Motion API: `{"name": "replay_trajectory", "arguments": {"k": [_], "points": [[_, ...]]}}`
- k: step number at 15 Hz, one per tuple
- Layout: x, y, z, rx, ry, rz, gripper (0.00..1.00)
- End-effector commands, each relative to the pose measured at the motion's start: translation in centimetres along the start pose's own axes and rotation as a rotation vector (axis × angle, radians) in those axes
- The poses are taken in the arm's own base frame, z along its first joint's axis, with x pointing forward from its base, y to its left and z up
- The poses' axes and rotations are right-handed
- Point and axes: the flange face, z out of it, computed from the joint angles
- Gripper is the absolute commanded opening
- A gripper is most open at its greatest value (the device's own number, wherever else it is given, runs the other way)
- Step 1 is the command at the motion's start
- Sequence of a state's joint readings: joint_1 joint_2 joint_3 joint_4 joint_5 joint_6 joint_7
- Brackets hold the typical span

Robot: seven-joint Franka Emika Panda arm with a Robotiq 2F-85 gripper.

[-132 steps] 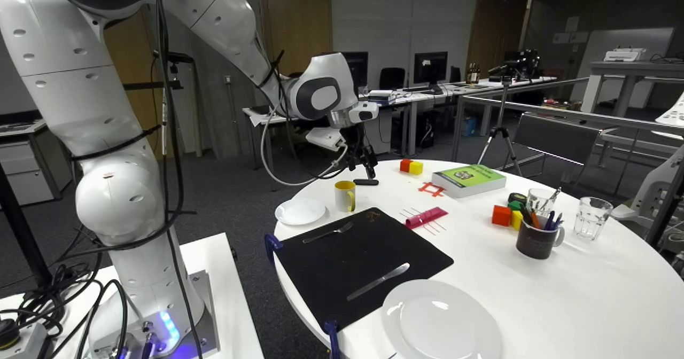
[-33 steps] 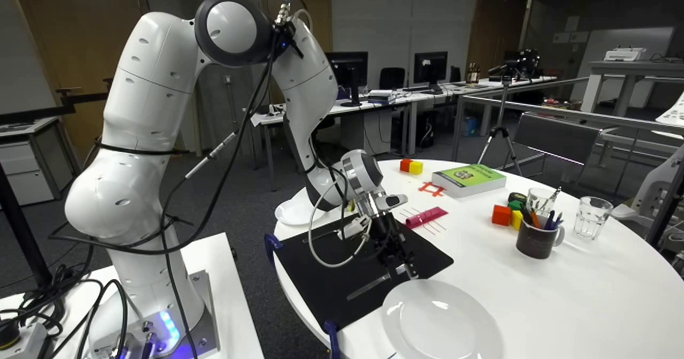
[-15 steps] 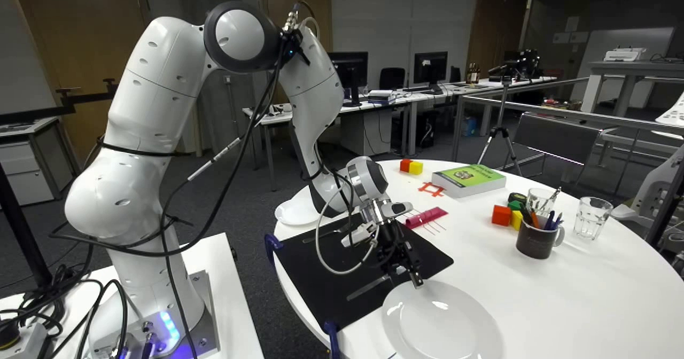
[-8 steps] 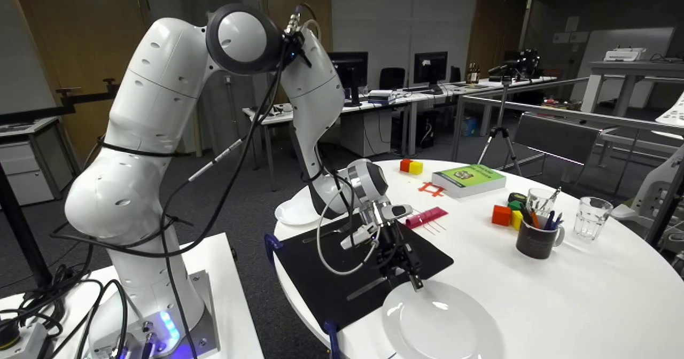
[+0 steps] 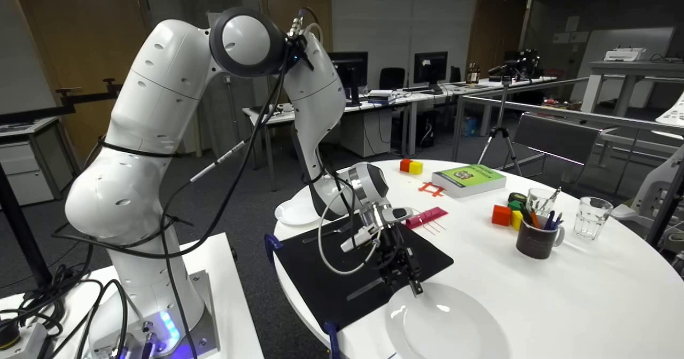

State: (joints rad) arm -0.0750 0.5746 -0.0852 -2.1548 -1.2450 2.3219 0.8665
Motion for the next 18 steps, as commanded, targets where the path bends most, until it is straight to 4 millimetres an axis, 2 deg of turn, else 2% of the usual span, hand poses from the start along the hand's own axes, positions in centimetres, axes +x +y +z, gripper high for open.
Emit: {"name": "replay_trajectory", "arguments": {"k": [1, 8, 11, 18], "points": [[0.7, 1.5, -1.0, -0.045, -0.018, -0.014, 0.53], [1.9, 5.1, -5.2, -0.070, 0.006, -0.027, 0.00], [2.3, 6.5, -6.4, -0.055, 0.016, -0.031, 0.00], [2.5, 7.7, -7.5, -0.047, 0.004, -0.017, 0.01]]}}
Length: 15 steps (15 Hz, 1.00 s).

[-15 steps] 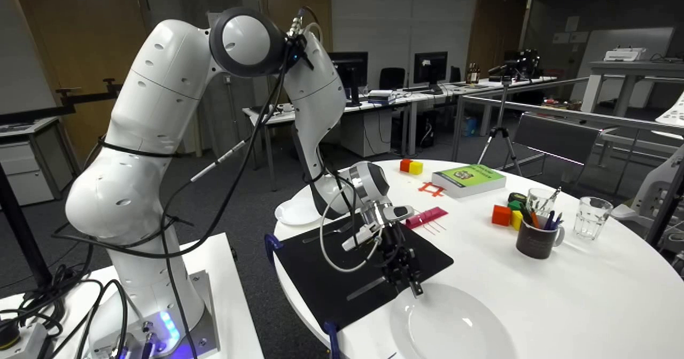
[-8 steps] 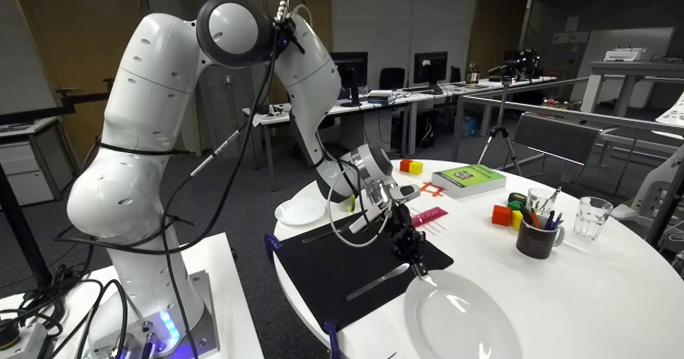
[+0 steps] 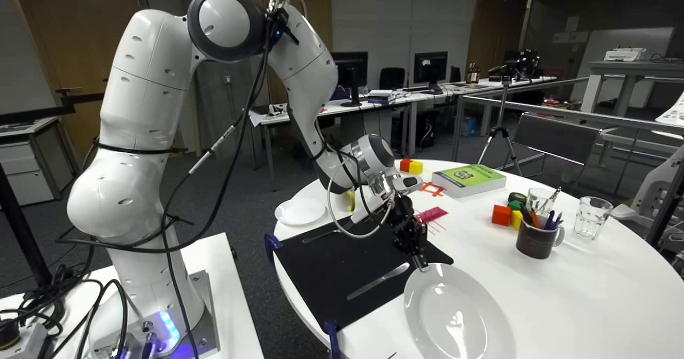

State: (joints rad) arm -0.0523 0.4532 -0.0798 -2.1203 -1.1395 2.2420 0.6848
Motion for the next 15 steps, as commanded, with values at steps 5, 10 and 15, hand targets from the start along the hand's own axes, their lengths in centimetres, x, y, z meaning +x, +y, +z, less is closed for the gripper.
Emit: {"name": "replay_trajectory", "arguments": {"k": [5, 10, 15], "points": [[0.2, 2.8, -4.4, -0.063, 0.024, 0.009, 0.01], [0.8, 1.7, -8.7, -0.098, 0.068, -0.006, 0.01], [0.6, -2.8, -13.9, -0.126, 0.142, -0.062, 0.01]]}}
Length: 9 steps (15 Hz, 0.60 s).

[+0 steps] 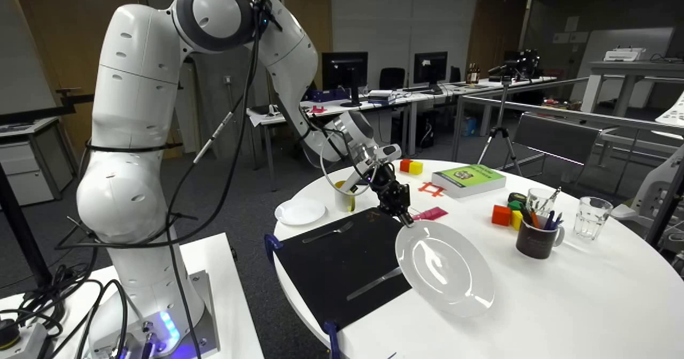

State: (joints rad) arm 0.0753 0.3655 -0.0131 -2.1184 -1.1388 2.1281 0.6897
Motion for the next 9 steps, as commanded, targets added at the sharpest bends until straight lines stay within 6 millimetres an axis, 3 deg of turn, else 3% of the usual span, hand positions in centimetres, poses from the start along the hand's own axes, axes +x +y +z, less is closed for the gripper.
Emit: {"name": "replay_trajectory", "arguments": {"k": [1, 5, 9], "points": [[-0.3, -0.7, -5.1, -0.064, 0.042, -0.027, 0.01], [-0.4, -3.2, -9.1, -0.088, 0.088, -0.068, 0.01], [-0.6, -5.5, -11.7, -0.074, 0.112, -0.072, 0.01]]}}
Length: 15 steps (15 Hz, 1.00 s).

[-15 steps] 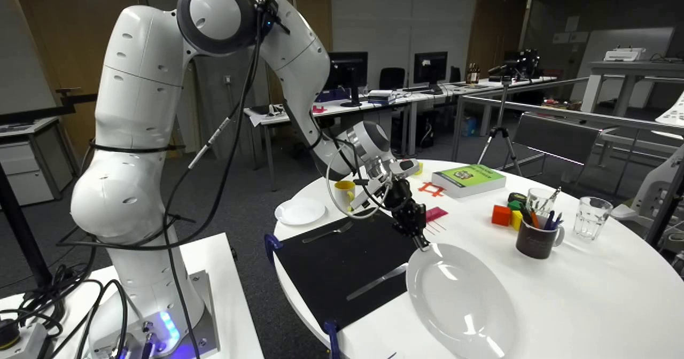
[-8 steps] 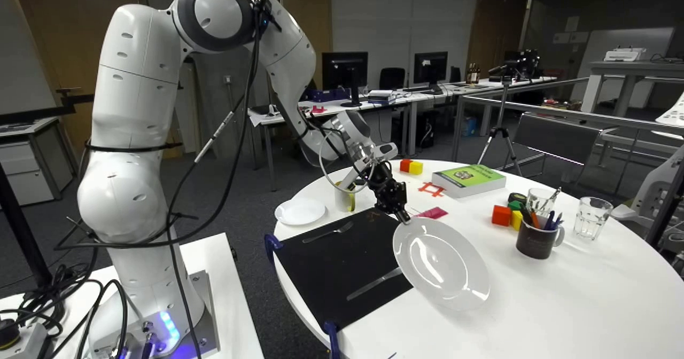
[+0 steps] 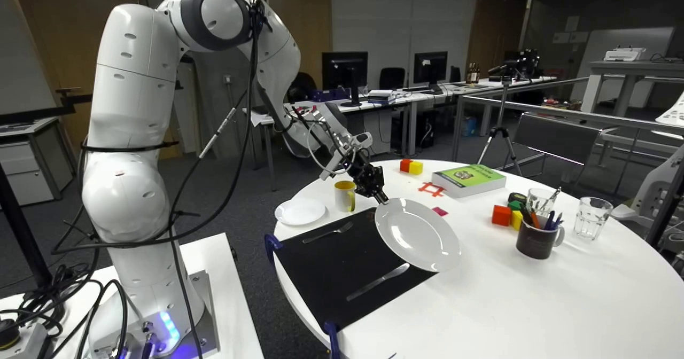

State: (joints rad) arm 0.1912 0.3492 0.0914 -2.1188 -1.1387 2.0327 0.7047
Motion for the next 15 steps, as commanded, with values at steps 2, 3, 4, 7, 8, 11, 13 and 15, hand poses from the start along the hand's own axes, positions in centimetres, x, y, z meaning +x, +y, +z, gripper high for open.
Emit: {"name": "replay_trajectory", "arguments": {"k": [2, 3, 4, 7, 8, 11, 13, 15], "points": [[-0.8, 0.1, -3.4, -0.010, 0.009, 0.059, 0.01], [-0.9, -0.2, -3.5, 0.004, 0.005, 0.066, 0.01], [0.1, -1.7, -2.0, 0.029, 0.014, 0.031, 0.04], [0.0, -2.0, -2.2, 0.040, 0.011, 0.043, 0.04], [0.0, -2.0, -2.2, 0.040, 0.011, 0.043, 0.04], [0.0, -2.0, -2.2, 0.040, 0.011, 0.043, 0.04], [0.0, -2.0, -2.2, 0.040, 0.011, 0.043, 0.04], [0.0, -2.0, -2.2, 0.040, 0.011, 0.043, 0.04]]}}
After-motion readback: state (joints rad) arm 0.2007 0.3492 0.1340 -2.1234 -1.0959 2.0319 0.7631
